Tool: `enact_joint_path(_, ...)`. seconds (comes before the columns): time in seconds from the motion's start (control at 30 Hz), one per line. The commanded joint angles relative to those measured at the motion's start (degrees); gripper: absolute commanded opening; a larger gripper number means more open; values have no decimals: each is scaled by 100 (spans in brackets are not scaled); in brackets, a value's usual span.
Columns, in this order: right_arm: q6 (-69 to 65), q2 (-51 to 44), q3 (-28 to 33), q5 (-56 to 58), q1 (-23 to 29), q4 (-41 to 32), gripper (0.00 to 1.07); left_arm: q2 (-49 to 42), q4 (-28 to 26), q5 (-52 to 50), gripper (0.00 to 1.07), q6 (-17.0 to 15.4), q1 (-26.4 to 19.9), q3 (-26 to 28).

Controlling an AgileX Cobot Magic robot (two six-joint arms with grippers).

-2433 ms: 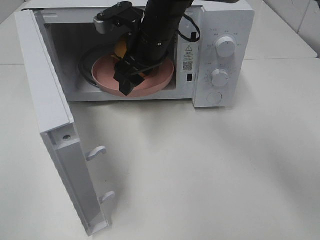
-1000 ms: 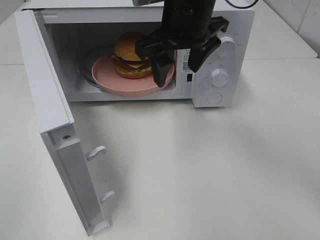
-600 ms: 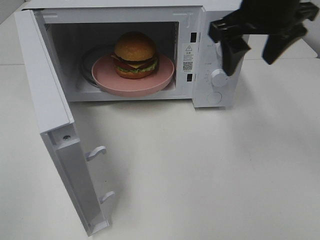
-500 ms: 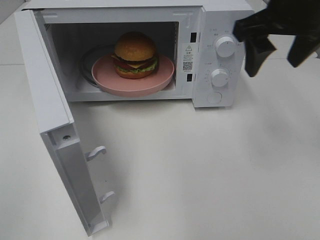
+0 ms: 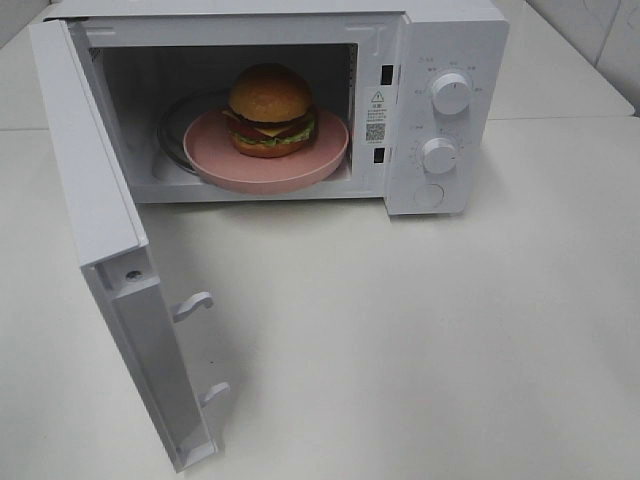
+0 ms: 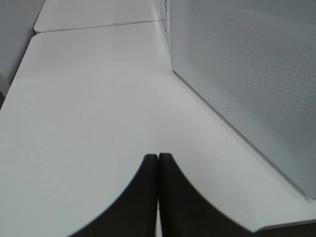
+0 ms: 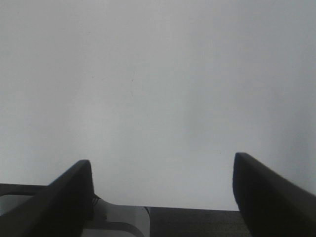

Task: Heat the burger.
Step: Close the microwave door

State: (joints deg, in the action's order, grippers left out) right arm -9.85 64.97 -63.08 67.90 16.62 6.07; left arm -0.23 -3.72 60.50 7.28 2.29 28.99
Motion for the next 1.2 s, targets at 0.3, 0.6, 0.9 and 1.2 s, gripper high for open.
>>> enact_joint_path(0.3, -46, -2664, 1627, 206, -29, 0, 74, -120, -40, -80, 0, 11, -11, -11)
enact_joint_path(0.6, 264, -4876, 2790, 246, -29, -23, 73, -120, -40, -80, 0, 11, -11, -11)
enact_joint_path(0.9, 269, -6091, 3088, -86, -29, -453, 72, -120, -40, -80, 0, 11, -11, -11)
enact_joint_path(1.2, 888, -6675, 3231, -733, -29, -607, 72, -120, -40, -80, 0, 11, -11, -11)
